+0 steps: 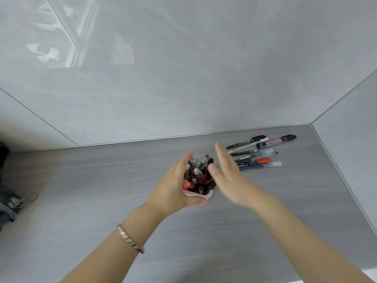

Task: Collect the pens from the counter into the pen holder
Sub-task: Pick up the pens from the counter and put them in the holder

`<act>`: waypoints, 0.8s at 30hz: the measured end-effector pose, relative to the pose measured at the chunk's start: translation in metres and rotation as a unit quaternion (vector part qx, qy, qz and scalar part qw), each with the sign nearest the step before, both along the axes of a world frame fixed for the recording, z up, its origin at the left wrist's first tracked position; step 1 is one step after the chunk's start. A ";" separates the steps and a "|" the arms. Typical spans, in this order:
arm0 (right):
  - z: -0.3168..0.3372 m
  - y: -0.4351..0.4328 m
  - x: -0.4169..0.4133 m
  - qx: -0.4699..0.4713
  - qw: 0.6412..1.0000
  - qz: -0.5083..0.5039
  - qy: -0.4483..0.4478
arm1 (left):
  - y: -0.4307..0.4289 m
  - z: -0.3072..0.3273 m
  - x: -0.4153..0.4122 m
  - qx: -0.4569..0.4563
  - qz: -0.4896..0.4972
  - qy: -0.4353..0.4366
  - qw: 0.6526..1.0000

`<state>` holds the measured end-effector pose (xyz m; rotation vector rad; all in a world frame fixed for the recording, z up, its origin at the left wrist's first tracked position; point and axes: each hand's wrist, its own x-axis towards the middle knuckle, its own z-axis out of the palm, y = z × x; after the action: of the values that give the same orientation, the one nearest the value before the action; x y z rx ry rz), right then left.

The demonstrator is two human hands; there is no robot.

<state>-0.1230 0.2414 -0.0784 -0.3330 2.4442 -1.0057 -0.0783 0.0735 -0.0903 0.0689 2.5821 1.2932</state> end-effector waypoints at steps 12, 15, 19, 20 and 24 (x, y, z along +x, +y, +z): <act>-0.073 0.129 -0.059 0.269 0.954 0.010 0.132 | 0.007 0.007 0.000 -0.013 0.060 -0.023 0.998; -0.080 0.130 -0.047 0.290 0.946 0.032 0.143 | 0.007 0.007 0.001 -0.010 0.063 -0.025 0.998; -0.092 0.132 -0.024 0.331 0.919 0.066 0.203 | 0.007 0.007 0.002 -0.016 0.064 -0.025 0.998; -0.092 0.131 -0.019 0.339 0.917 0.065 0.202 | 0.007 0.007 0.002 -0.016 0.065 -0.025 0.997; -0.085 0.128 -0.005 0.352 0.913 0.048 0.199 | 0.008 0.009 0.004 -0.017 0.071 -0.027 0.997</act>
<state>-0.1279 0.3699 -0.1635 -0.4235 2.9118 0.0425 -0.0746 0.0813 -0.0812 -0.1566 2.6013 1.2796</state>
